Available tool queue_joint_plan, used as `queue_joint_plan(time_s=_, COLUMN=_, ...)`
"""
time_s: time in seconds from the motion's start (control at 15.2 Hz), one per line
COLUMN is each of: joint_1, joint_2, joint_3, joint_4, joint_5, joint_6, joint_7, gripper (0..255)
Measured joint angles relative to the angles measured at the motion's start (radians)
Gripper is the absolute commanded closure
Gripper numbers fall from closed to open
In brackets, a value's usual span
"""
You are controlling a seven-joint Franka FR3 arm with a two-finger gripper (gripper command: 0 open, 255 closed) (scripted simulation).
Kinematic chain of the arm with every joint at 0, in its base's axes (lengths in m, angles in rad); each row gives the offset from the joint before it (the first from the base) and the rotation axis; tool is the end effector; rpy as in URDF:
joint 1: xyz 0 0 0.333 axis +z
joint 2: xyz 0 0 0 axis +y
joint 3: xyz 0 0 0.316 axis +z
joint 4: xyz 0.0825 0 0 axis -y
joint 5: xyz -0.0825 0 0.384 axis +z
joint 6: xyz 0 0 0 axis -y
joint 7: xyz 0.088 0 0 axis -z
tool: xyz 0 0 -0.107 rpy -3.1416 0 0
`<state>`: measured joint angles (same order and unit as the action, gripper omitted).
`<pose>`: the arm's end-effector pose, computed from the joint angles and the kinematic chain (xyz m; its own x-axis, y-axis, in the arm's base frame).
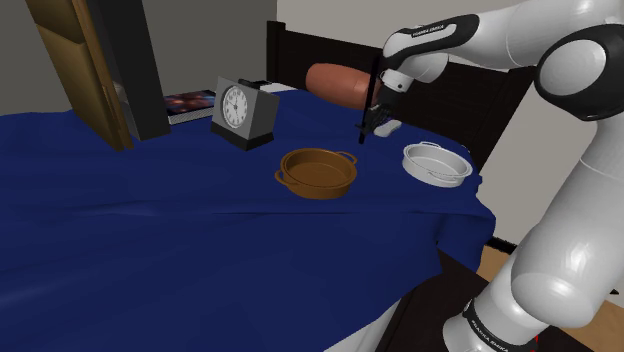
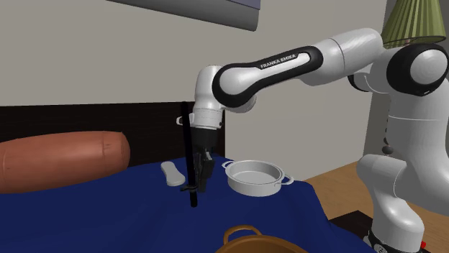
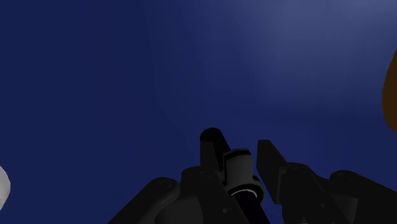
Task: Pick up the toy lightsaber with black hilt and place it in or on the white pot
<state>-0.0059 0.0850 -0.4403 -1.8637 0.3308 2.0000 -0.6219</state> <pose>0.5432 -0.2312 0.4805 0.9811 0.0290 0.1915 0.0666 -0.9789 -0.1930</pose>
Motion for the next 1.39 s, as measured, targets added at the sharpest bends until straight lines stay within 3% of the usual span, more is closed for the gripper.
queue_joint_plan(time_s=1.19, joint_1=-0.005, joint_2=-0.016, joint_3=-0.006, joint_4=0.216, joint_5=-0.03, joint_6=-0.222, joint_7=0.065, gripper=255)
queue_joint_plan(time_s=1.39, joint_1=-0.01, joint_2=-0.079, joint_3=-0.014, joint_4=0.135, joint_5=-0.055, joint_6=-0.201, joint_7=0.05, gripper=255)
